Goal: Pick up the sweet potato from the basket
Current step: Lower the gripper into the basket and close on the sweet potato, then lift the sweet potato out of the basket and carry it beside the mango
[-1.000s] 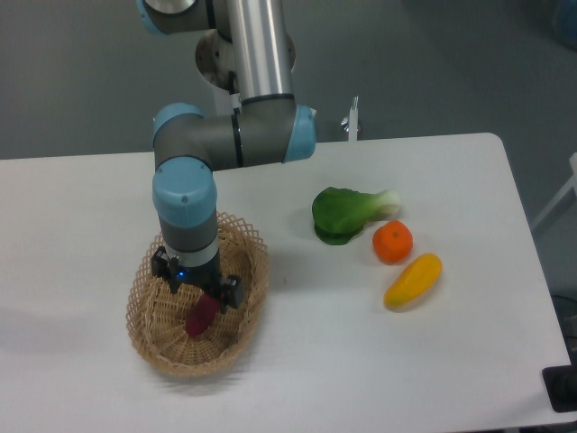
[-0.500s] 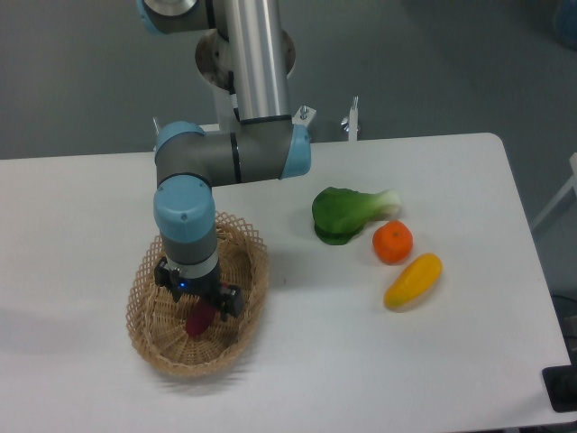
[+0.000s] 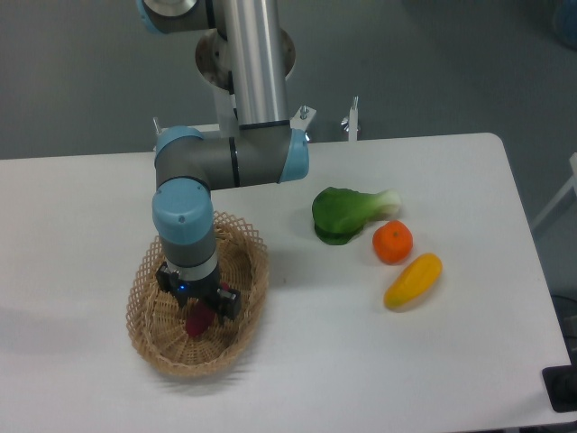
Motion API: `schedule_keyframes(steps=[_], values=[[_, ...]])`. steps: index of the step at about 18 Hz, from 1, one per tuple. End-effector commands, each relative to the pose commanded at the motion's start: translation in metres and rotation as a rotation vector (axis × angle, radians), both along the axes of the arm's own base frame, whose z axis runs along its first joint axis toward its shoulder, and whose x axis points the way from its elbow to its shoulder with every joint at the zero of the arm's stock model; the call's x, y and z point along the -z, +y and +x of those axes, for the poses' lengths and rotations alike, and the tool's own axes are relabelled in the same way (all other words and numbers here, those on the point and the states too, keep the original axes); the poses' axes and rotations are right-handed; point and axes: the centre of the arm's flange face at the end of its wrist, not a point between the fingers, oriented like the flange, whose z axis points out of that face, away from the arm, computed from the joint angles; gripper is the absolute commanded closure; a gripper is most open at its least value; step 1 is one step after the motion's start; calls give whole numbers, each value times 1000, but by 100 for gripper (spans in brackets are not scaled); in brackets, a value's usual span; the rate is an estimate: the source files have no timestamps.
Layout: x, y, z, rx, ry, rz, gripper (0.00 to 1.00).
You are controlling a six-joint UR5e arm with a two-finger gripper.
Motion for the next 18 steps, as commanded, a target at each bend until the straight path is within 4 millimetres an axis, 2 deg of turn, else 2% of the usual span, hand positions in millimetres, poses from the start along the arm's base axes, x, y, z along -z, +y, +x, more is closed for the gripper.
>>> schedule_keyframes(steps=[2,5,6,9,13,15,18], values=[[-1,0,0,0,1,1,46],[-5,0,0,1,5,6,55],[-6,-1,0,1,9,5,61],[-10,-1,0,1,14,11,68],[-18,-1,-1,2,21,21,70],[-30,-3,-2,41,37,35,71],[-52,-11,-15,66,62,53,71]])
